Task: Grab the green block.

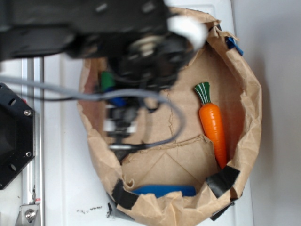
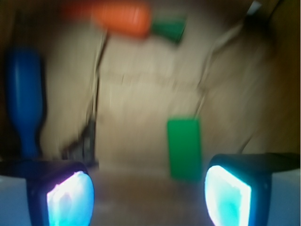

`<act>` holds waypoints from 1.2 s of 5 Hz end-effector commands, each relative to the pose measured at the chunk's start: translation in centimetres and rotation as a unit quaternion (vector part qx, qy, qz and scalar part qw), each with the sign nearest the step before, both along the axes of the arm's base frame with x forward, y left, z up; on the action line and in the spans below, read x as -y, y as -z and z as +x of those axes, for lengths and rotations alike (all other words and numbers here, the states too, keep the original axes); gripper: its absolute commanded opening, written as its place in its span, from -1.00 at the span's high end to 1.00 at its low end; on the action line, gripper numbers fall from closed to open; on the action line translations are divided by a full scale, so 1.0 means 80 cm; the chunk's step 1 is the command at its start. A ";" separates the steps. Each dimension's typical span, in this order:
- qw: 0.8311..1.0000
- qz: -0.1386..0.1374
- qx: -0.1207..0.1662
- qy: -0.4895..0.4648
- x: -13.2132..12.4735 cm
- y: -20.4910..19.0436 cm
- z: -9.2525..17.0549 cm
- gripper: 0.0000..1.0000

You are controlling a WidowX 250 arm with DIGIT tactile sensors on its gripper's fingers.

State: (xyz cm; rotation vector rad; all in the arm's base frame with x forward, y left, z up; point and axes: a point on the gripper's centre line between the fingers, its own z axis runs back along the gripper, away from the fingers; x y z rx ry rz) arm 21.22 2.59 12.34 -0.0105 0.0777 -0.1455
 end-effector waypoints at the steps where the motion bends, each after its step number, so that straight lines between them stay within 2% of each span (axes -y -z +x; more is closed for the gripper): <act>1: 1.000 -0.003 0.022 -0.010 -0.022 0.029 -0.028 -1.00; 2: 0.999 -0.030 0.011 -0.001 -0.024 0.052 -0.042 -1.00; 4: 0.998 -0.060 0.004 -0.004 -0.014 0.053 0.001 -1.00; 5: 0.997 -0.075 0.014 0.002 -0.010 0.049 0.014 -1.00; 6: 0.997 -0.076 0.021 0.003 -0.006 0.047 0.019 -1.00</act>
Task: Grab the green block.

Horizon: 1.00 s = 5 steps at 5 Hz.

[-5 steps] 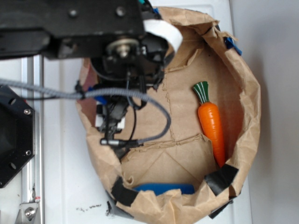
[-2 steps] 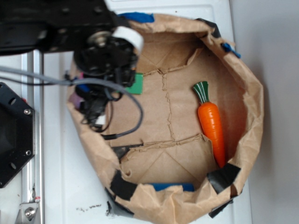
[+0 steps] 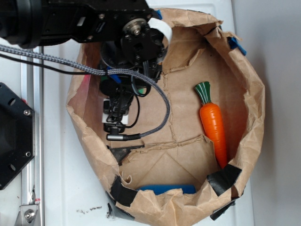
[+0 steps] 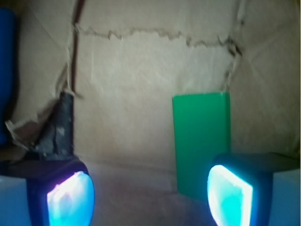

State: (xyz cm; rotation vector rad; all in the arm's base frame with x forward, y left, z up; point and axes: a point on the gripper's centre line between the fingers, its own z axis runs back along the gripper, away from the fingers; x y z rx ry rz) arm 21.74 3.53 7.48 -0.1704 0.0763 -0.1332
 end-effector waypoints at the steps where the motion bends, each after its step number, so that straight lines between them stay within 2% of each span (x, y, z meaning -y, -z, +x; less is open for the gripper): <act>1: 0.999 0.016 0.029 0.017 0.006 -0.006 0.013 -1.00; 4: 0.996 0.022 0.082 0.008 -0.014 0.012 0.045 -1.00; 5: 0.995 0.042 0.088 0.021 -0.018 0.022 0.052 -1.00</act>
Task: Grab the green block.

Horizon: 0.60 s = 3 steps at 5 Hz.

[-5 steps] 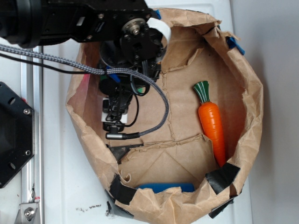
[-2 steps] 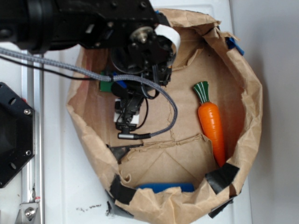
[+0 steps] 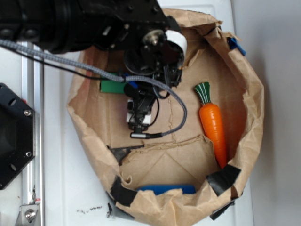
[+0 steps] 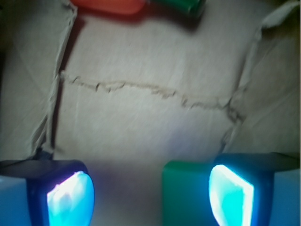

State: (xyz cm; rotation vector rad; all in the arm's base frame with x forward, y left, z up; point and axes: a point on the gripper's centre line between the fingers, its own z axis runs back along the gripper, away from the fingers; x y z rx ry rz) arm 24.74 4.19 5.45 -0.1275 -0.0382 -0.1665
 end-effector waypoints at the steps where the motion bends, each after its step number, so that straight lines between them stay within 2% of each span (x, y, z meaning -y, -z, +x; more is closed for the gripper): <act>1: 0.999 0.038 0.020 0.001 -0.013 0.004 0.025 -1.00; 2: 0.999 0.044 0.008 -0.009 -0.017 0.008 0.029 -1.00; 3: 0.997 0.073 0.014 -0.009 -0.013 0.010 0.027 -1.00</act>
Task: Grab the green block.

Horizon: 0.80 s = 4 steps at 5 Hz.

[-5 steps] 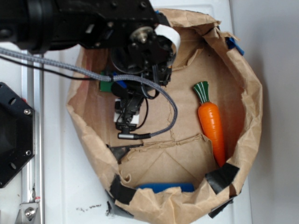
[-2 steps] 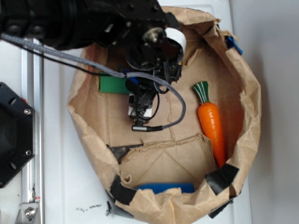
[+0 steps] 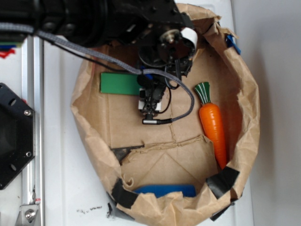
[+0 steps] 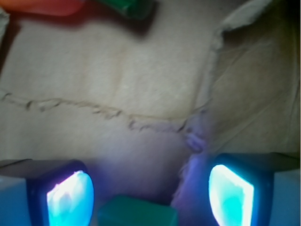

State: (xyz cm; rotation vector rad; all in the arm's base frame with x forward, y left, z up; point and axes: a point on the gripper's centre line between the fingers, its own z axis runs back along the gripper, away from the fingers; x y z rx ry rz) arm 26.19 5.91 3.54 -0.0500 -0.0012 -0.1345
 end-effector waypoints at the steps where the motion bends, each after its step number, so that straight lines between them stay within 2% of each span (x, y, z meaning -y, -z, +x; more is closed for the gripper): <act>1: 0.999 0.037 0.029 0.025 0.015 -0.017 0.010 -1.00; 3: 0.996 0.013 0.086 0.037 0.027 -0.054 -0.016 -1.00; 4: 0.995 0.023 0.091 0.033 0.012 -0.034 -0.079 -1.00</act>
